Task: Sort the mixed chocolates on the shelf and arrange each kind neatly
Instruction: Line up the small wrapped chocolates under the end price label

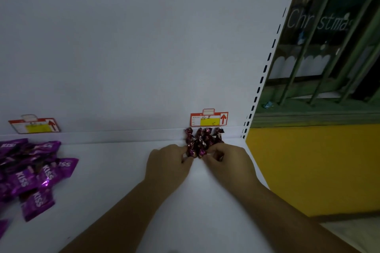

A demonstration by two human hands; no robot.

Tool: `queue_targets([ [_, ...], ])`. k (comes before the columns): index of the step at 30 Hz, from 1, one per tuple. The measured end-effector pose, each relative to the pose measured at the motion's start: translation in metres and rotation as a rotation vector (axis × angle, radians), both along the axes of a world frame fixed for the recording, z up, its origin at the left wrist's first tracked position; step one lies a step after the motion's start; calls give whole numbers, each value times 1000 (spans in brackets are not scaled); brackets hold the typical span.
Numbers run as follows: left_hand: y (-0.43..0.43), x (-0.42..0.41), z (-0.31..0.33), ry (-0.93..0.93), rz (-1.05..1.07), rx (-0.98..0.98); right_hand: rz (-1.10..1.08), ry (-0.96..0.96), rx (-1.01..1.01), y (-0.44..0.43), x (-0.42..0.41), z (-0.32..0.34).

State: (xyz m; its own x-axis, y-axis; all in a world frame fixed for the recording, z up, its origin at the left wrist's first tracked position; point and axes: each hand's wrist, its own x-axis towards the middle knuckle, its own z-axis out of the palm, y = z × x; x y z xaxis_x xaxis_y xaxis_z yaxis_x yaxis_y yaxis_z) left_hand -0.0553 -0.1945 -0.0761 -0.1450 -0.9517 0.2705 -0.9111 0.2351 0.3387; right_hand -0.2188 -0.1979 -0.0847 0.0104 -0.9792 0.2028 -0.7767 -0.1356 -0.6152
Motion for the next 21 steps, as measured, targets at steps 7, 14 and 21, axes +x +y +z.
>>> queue_targets([
  [7, 2, -1, 3, 73, 28, 34, -4, 68, -25, 0, 3, 2],
  [14, -1, -3, -3, 90, 103, 51, -2, 58, -24, 2, 2, 1],
  [21, -6, -5, -8, -76, 105, 40, 28, 93, -30, 3, 2, 2],
])
